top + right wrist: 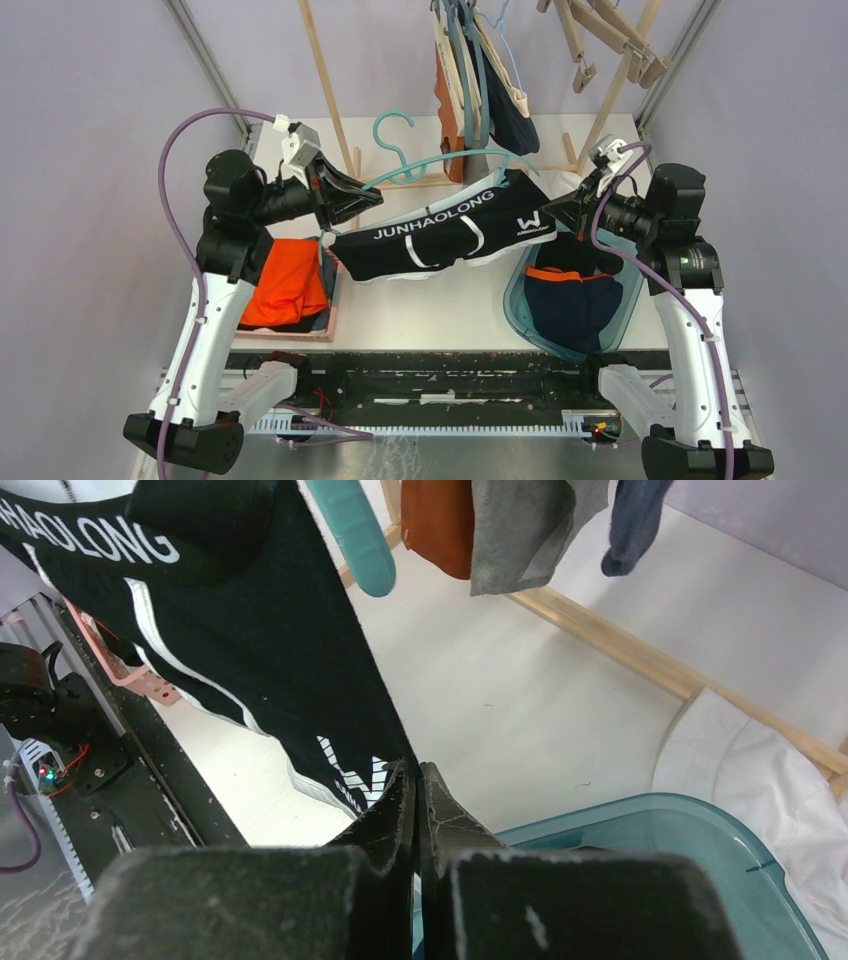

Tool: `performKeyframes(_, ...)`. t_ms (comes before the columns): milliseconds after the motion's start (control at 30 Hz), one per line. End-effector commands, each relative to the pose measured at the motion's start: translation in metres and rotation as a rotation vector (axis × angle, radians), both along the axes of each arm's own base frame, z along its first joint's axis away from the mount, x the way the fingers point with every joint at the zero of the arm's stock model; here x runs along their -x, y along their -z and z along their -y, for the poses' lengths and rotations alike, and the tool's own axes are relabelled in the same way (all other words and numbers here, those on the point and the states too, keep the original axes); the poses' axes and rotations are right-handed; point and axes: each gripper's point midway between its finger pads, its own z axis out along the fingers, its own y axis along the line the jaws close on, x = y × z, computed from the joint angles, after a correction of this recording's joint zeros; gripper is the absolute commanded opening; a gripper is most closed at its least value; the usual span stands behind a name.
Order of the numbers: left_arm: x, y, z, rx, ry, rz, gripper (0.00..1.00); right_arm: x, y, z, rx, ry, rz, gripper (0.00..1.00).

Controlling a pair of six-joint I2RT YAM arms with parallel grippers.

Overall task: Remove the underwear clipped to the hanger
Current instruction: Remove the underwear from the hanger.

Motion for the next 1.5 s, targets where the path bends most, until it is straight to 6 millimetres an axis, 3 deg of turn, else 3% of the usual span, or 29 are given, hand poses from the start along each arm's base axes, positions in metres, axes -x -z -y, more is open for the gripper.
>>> performKeyframes(0, 0.010, -0.029, -0.003, 0.018, 0.019, 0.125, 0.03, -0.015, 0.002, 0.017, 0.008, 0.114, -0.015, 0.01)
performKeyframes(200, 0.022, -0.017, -0.007, -0.089, 0.058, 0.197, 0.03, -0.027, 0.006, 0.037, -0.002, 0.226, -0.054, 0.01)
performKeyframes(367, 0.027, -0.019, -0.010, -0.111, 0.042, 0.212, 0.03, -0.033, 0.009, 0.047, -0.013, 0.268, -0.078, 0.01)
performKeyframes(533, 0.022, -0.024, -0.007, -0.071, 0.039, 0.183, 0.03, -0.027, 0.008, 0.038, -0.031, 0.203, -0.072, 0.02)
performKeyframes(867, 0.001, -0.023, 0.006, -0.061, 0.033, 0.122, 0.03, -0.017, 0.007, 0.012, -0.054, 0.046, -0.086, 0.16)
performKeyframes(1200, -0.016, -0.028, 0.049, -0.126, 0.019, 0.147, 0.03, -0.025, 0.026, 0.014, -0.025, 0.053, -0.124, 0.21)
performKeyframes(1367, -0.028, -0.025, 0.053, -0.167, -0.010, 0.163, 0.03, -0.023, 0.025, 0.017, -0.007, 0.066, -0.106, 0.27)
performKeyframes(1467, -0.032, -0.019, 0.052, -0.189, -0.022, 0.175, 0.03, -0.019, 0.020, 0.018, 0.008, 0.071, -0.068, 0.36)
